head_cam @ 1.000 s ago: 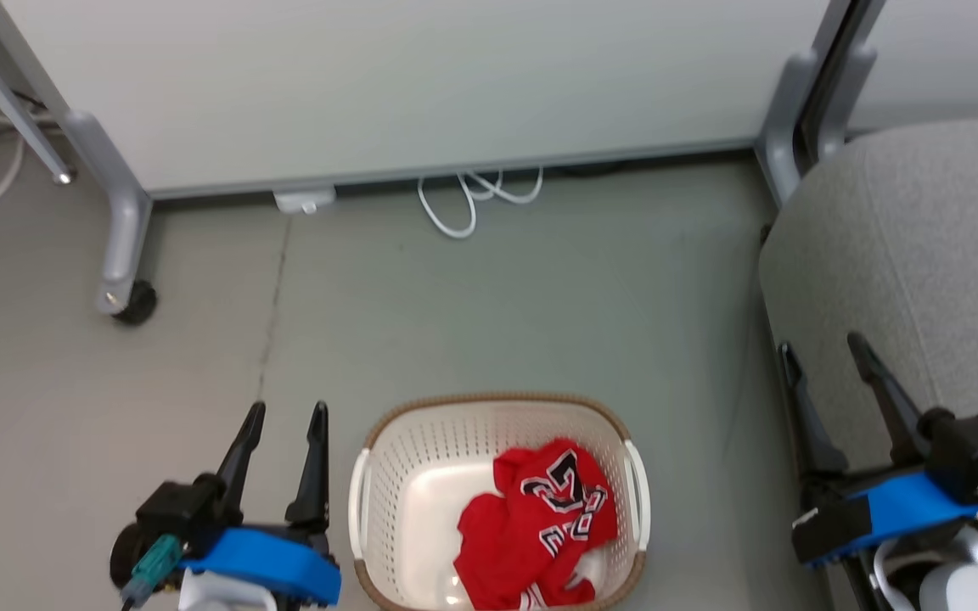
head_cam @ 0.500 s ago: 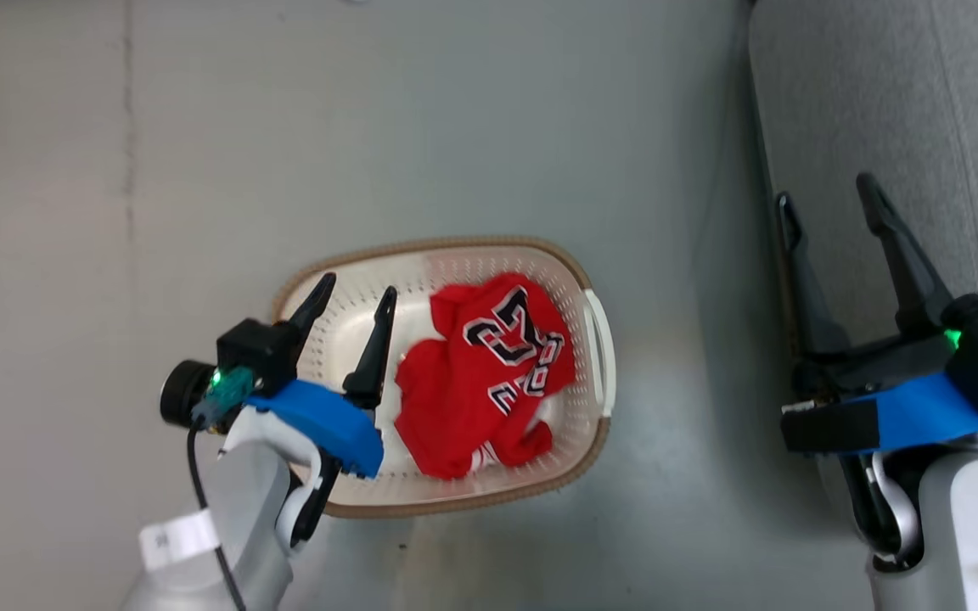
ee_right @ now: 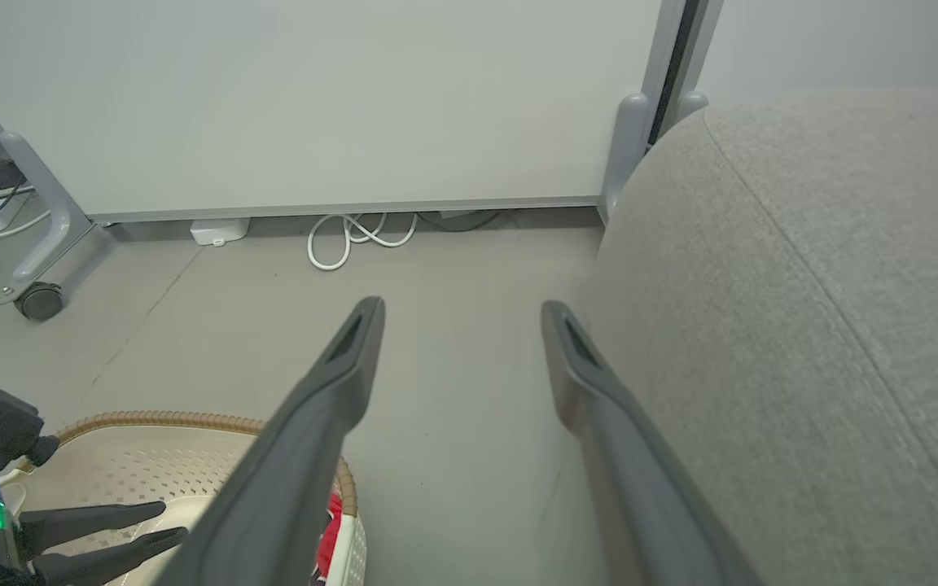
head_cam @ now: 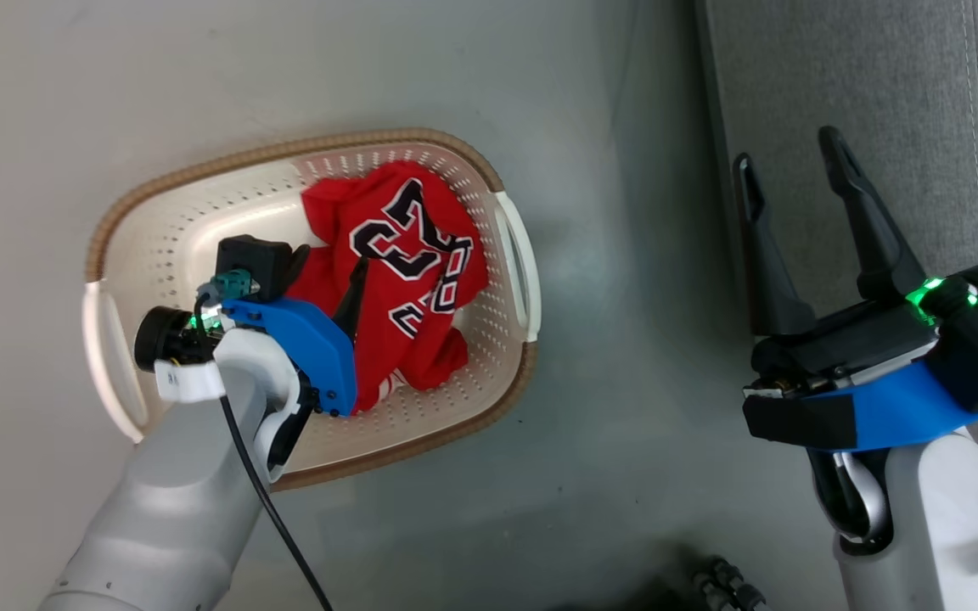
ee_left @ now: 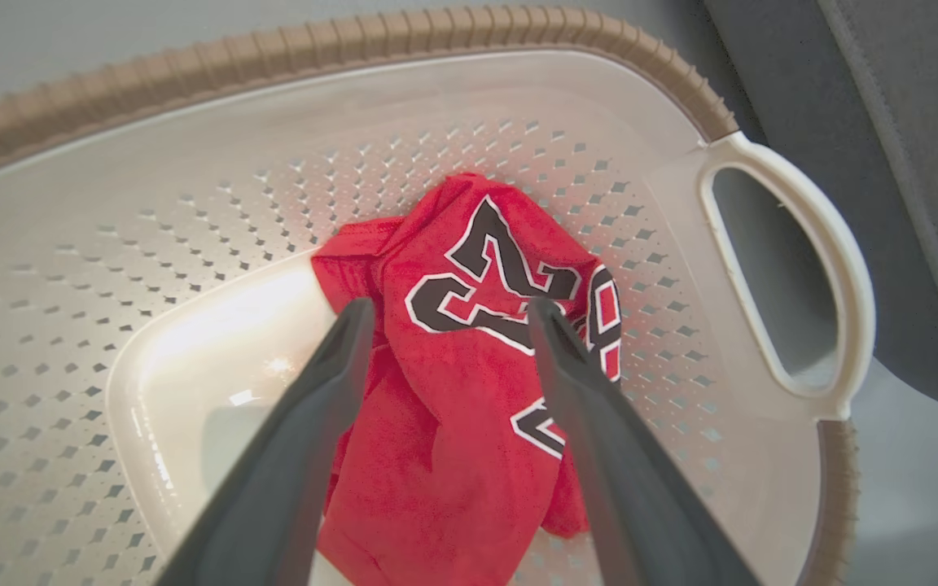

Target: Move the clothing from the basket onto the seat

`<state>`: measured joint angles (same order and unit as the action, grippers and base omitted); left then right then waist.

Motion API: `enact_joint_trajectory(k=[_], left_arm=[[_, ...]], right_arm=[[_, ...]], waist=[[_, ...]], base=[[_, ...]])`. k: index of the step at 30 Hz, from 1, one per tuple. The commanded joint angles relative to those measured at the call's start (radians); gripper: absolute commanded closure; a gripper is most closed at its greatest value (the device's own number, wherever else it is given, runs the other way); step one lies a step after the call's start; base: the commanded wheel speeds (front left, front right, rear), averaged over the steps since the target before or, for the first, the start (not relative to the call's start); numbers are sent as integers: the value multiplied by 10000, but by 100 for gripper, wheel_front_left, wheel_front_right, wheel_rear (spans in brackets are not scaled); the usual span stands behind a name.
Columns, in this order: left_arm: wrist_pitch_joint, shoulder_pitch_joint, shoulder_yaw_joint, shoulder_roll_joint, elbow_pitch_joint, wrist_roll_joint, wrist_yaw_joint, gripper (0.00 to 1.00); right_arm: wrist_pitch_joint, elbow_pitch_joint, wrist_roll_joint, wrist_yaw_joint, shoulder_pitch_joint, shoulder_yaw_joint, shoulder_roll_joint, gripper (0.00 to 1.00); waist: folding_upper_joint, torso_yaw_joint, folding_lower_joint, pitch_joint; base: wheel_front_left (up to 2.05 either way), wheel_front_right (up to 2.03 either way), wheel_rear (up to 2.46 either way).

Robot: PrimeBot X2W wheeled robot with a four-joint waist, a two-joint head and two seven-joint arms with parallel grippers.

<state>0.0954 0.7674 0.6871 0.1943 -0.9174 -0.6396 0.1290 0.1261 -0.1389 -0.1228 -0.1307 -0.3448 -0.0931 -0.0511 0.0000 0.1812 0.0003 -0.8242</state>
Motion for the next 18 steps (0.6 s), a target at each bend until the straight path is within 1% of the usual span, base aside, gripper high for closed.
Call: enact_joint_trajectory(k=[1,8,9,13,18], left_arm=[[-188,238,-16,29,-294,-100,16,0],[-639,715,63,-150,-1481,-402,10,0],[-639,715,63,-150,-1481,-402,10,0],[-934,863,-25,-242,-2160,-541,-204,0],[-1041,963,-107,-350,-2678,-692,-245,0]], right_arm=[[113,25,-101,-1,-214,-107,12,0],[389,232,-369,-1,-526,-790,9,0],[389,232,-369,-1,-526,-790,9,0],[504,362,-283,-1,-612,-1045,11,0],[638,476,-372,-1,-572,-1129,11,0]], waist=[[0,390,-3,-463],[0,732,-3,-929],[0,732,-3,-929],[0,902,-3,-1086],[0,1009,-3,-1172]], base=[[0,0,0],[0,0,0],[0,0,0],[0,0,0],[0,0,0]])
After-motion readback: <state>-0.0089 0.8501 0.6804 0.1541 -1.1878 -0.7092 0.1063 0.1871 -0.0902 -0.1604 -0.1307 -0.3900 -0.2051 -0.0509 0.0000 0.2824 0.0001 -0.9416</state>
